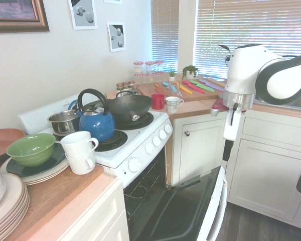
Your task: Close the oven
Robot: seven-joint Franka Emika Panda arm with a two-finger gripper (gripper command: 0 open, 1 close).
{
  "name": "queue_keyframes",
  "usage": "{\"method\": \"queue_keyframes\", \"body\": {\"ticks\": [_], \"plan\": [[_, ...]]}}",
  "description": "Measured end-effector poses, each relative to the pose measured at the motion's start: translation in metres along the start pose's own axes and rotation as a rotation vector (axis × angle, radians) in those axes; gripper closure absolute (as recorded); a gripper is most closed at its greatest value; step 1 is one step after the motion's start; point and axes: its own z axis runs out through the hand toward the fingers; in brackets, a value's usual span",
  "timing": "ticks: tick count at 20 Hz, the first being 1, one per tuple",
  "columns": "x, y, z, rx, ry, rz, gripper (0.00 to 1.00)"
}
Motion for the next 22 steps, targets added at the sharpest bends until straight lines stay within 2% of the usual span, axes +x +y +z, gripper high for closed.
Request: {"method": "queue_keyframes", "body": {"ticks": [2,5,7,10,15,22], "plan": [[0.0,0.001,0.001,-0.014,-0.002,-0.005,0.0],[0.004,0.012,0.014,-0.122,0.008,0.017,0.0],[0.005,0.016,0.038,-0.172,-0.02,0.041,0.0],[0.004,0.02,0.095,-0.217,-0.077,0.063,0.0],[0.008,0.055,0.2,-0.286,-0.171,0.101,0.0],[0.011,0.103,0.311,-0.293,-0.185,0.062,0.0]]}}
